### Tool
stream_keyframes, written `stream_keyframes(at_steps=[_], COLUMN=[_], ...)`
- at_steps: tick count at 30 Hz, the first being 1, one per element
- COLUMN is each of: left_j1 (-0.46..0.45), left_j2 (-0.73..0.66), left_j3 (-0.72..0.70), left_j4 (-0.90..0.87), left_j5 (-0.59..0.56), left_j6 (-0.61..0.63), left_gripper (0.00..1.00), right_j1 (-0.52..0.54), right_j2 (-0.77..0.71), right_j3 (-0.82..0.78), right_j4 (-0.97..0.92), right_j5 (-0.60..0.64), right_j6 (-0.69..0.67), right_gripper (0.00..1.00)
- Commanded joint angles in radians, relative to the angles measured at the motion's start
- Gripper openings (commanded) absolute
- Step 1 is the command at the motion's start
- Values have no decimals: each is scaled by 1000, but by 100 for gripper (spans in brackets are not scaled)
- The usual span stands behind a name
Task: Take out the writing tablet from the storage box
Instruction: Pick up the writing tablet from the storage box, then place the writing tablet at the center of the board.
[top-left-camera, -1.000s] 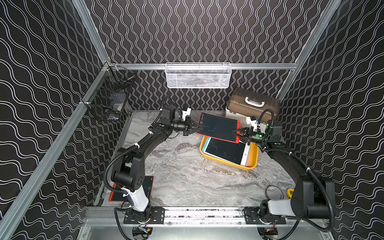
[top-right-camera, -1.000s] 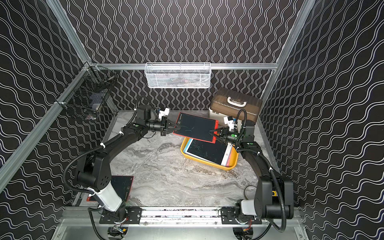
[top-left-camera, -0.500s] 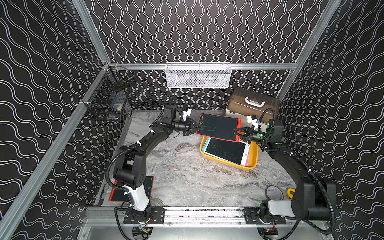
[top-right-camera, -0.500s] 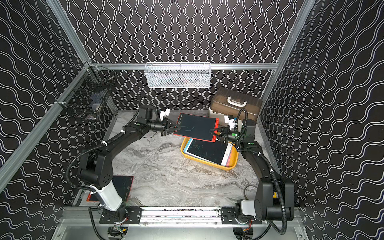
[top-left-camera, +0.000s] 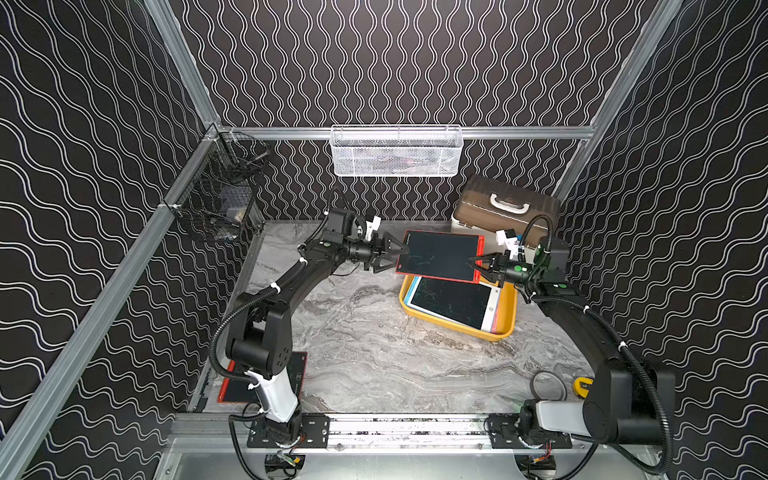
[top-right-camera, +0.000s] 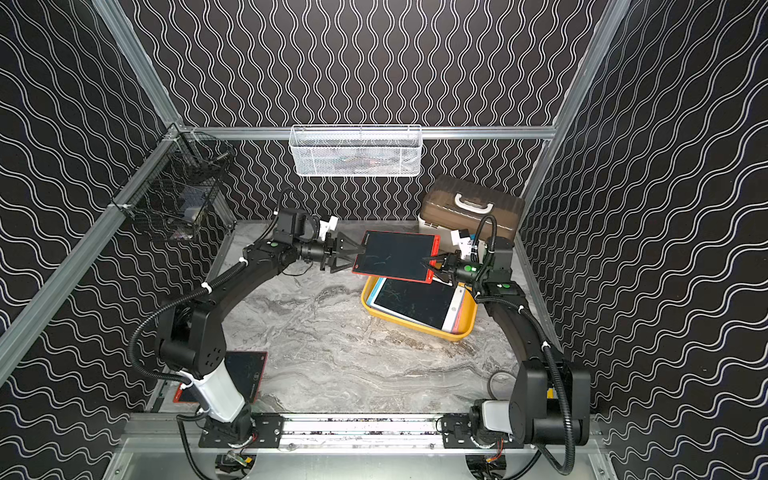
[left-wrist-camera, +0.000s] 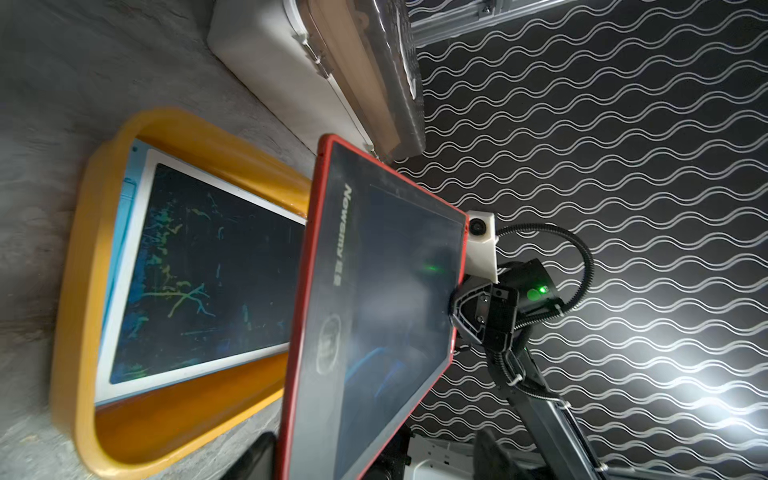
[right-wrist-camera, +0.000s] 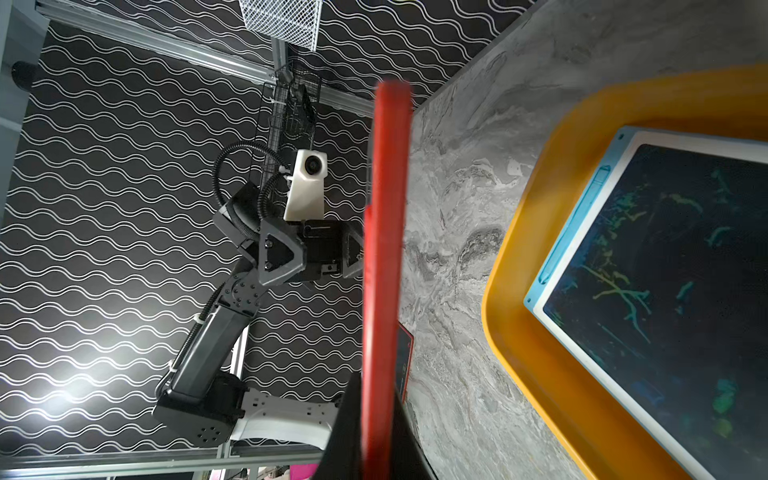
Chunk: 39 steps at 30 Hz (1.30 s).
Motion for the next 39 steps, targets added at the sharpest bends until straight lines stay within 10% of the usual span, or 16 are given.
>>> stream_keyframes(at_steps=[1, 20, 39], left_j1=[0, -1, -3], left_j2=[-47, -557, -924], left_j3=[9, 8, -40], left_j4=[-84, -726, -1035], left_j5=[-106, -816, -811], left_j6=[77, 351, 347], left_gripper=[87, 99, 99], right_j1=[-3, 143, 645], right_j2=[-15, 23, 326], right_j3=[12, 152, 279], right_j4=[-46, -155, 48], right_j5=[28, 286, 657], right_j6=[-31, -85, 1], right_gripper=[0, 0, 0])
